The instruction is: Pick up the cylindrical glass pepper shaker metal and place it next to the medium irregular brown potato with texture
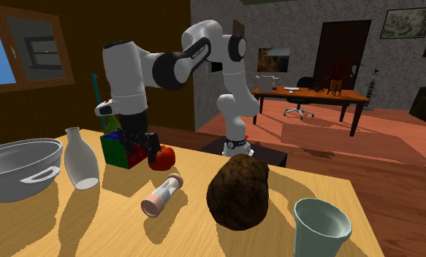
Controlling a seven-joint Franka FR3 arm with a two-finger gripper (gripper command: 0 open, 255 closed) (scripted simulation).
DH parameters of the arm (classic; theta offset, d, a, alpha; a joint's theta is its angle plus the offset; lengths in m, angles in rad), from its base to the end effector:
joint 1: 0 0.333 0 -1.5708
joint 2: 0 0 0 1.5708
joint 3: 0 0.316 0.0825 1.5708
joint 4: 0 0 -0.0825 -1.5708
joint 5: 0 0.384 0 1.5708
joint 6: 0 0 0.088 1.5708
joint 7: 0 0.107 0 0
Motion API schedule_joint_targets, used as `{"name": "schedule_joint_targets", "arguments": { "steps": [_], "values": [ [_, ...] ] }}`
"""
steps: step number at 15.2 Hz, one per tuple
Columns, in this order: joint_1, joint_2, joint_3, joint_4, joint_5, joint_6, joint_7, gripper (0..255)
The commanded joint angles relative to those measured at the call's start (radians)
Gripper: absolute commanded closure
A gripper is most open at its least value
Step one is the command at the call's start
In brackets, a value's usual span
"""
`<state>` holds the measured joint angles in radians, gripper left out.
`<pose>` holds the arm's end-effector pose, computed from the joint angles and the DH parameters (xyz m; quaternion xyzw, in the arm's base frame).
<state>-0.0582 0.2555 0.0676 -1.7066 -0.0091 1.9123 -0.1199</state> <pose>0.6286 0.0021 0.4368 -0.9976 -0.0653 0.0243 0.0057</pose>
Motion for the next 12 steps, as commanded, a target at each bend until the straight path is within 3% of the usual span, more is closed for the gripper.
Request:
{"name": "schedule_joint_targets", "arguments": {
  "steps": [1,12],
  "values": [
    [0.002,0.011,0.005,-0.045,0.006,0.023,-0.009,0],
    [-0.004,0.089,0.011,-0.182,0.020,0.132,-0.055,0]
  ]
}}
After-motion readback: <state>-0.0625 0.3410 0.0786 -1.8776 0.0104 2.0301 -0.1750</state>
